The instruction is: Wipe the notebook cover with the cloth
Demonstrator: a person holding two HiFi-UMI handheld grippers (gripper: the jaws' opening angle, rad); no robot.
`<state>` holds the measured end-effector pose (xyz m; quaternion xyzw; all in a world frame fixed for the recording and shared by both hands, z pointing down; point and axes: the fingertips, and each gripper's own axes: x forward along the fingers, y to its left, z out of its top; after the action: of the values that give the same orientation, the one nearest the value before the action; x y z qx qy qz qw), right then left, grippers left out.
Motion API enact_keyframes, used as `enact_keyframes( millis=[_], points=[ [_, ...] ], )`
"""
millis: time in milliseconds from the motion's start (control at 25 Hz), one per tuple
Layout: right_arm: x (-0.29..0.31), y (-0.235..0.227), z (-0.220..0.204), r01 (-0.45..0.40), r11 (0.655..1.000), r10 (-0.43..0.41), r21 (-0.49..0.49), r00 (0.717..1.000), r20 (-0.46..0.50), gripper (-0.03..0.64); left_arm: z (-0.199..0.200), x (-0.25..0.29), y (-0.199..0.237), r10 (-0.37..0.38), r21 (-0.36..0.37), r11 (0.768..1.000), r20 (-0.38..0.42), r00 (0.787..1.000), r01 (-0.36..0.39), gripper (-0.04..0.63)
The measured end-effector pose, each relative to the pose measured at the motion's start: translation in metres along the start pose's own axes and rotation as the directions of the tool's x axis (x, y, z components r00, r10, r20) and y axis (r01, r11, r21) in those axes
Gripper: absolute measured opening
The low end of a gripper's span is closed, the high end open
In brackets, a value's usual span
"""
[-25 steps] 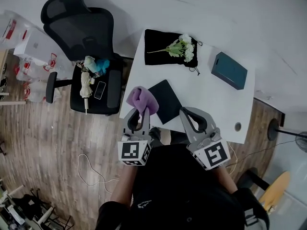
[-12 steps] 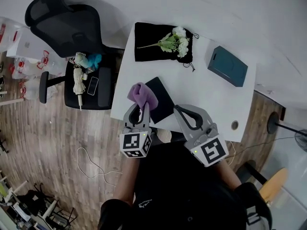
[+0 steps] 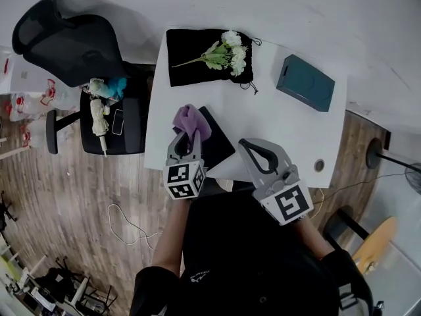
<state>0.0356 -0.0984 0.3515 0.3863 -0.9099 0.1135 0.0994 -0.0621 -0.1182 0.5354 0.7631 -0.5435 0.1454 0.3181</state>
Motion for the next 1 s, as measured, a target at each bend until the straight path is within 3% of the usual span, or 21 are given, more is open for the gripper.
enact_keyframes(
  millis=[320,640,1000],
  points=[
    [0.009,-0.021,-0.002,0.055,0.998,-0.055,0.024,0.998,0.003,0.005,-0.026,0.044,0.010,-0.022,-0.014,1.000,-0.120,0.992,0.020,0.070],
    [0.017,-0.032,-0.006,0.083,0.996,-0.083,0.044,0.997,-0.006,0.005,-0.050,0.071,0.026,0.009,-0.083,0.996,-0.197,0.980,-0.026,0.070],
    [0.022,-0.038,-0.012,0.091,0.994,-0.090,0.061,0.996,-0.017,0.005,-0.063,0.094,0.030,-0.006,-0.049,0.999,-0.269,0.963,-0.008,0.069]
  ],
)
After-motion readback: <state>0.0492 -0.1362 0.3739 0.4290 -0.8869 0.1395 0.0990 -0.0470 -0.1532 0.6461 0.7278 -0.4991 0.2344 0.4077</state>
